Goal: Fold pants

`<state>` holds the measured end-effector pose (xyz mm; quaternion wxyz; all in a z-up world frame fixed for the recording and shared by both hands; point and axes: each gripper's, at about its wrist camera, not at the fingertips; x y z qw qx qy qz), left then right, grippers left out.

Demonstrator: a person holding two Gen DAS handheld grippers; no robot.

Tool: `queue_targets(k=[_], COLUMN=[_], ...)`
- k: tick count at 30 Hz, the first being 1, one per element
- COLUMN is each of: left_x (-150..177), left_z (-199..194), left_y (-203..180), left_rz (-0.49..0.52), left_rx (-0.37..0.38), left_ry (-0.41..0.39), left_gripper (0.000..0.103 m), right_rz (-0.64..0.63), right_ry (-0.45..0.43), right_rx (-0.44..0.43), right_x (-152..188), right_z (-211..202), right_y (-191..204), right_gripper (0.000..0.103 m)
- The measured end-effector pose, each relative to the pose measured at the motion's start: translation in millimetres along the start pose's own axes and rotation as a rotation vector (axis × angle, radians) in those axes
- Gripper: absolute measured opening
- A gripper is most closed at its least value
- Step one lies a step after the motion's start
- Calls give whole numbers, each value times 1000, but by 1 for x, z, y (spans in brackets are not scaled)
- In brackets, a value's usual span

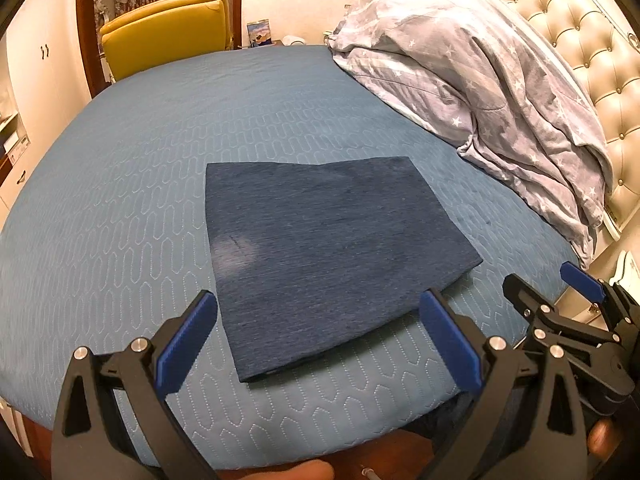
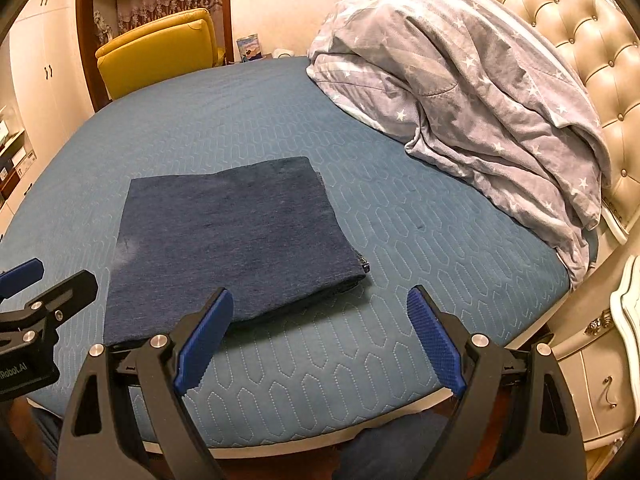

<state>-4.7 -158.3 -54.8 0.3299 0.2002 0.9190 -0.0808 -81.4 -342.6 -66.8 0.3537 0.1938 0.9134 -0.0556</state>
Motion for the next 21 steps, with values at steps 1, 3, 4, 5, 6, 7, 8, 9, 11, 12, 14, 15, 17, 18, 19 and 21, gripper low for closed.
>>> queue_targets(k=[1,3,4,5,6,7,8,9,11,12,14,15,17,18,19,21], left_x=[0,0,0,0,1,1,1,1,1,2,1,0,1,1,1,1], left_z=[1,1,2,2,2,3,3,3,3,4,8,11,15,15,16,18], left_y=[0,-1,-1,-2,-2,-2,-2,-2,-4,-5,-6,-6,-6,-7,-7,-5], left_rz=[-1,0,1,3,6,2,-4,-7,3,10,3,-2,5,14,17,11], left_rx=[5,5,7,6,3,-1,-4,-9,-13,-11,11,28,29,15,9,12], left_ry=[3,6,5,4,2,-1,-6,-13,-20,-21,-4,13,24,18,17,26], left_gripper=[101,101,101,101,101,101,101,101,101,101,101,101,101,101,101,101], right_rz=[1,2,2,2,3,3,3,3,2,3,5,6,12,12,9,8], right_ry=[0,1,1,1,2,2,3,3,4,4,4,5,8,9,12,16], right_rx=[0,-1,0,0,-1,0,0,-2,-1,-1,-1,-2,-4,-5,-3,-2], right_x=[0,-1,0,0,0,0,0,0,0,1,1,1,1,1,2,1], right_z=[0,0,0,0,0,0,0,0,0,0,0,1,2,3,4,7], right_y=[0,-1,-1,-1,-1,0,-1,0,0,0,0,-1,-2,-3,-2,-3], right_gripper=[85,85,85,85,85,85,85,85,85,85,85,85,85,86,86,86])
Point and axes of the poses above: each gripper's, at about its wrist camera, not at the fingertips, and z roughly the way its jaws point, y to its left, x to its underside, and after that the axes turned 5 degrees about -x, right-handed
